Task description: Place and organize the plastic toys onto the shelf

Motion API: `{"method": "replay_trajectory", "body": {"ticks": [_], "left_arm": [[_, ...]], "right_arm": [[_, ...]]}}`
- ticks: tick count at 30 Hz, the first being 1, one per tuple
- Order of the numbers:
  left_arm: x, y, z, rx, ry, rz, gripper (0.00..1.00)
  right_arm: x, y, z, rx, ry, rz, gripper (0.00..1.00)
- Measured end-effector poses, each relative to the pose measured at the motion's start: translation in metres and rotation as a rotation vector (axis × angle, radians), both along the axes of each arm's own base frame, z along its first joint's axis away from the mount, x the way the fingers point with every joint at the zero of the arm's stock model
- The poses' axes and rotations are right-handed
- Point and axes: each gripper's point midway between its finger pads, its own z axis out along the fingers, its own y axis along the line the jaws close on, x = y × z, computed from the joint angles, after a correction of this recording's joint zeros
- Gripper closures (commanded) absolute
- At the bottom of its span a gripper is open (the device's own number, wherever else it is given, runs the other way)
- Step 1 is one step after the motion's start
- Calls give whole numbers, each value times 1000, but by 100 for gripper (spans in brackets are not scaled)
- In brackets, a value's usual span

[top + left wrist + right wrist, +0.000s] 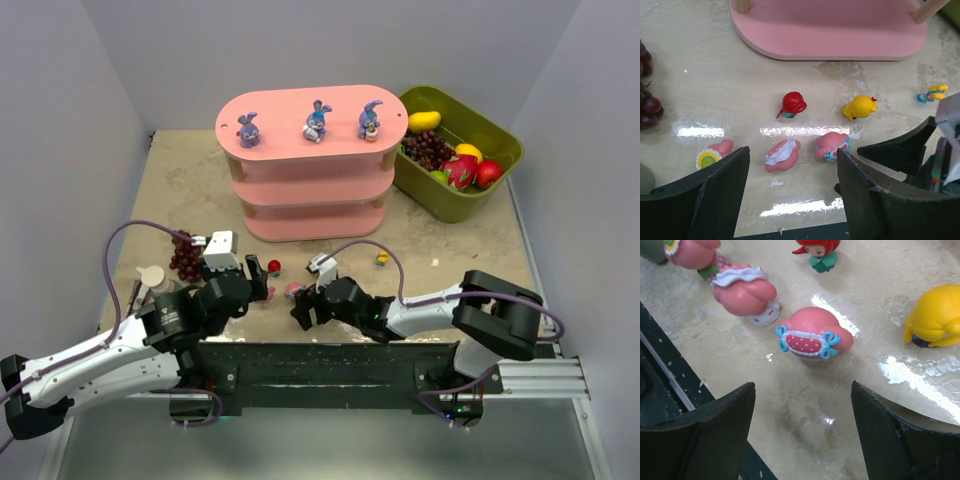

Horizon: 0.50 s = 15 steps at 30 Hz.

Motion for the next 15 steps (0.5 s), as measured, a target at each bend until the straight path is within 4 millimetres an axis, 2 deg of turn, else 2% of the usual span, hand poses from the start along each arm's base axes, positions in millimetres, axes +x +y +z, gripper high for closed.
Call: {"method": "replay_trajectory", "body": {"ticks": [5,7,11,15], "left_arm": [[0,-2,17,-34,-13,-11,23],[0,-4,29,-58,-28,-18,23],[0,-4,47,-86,-57,-27,21],[0,-1,53,-80,-69,-28,21]], "right_arm": [[3,3,-22,-63,-35,1,13],[8,8,-21,-64,-56,-7,10],[20,17,-22,-75,-98,-31,9],[30,23,-23,-92,-125,-61,10]]}}
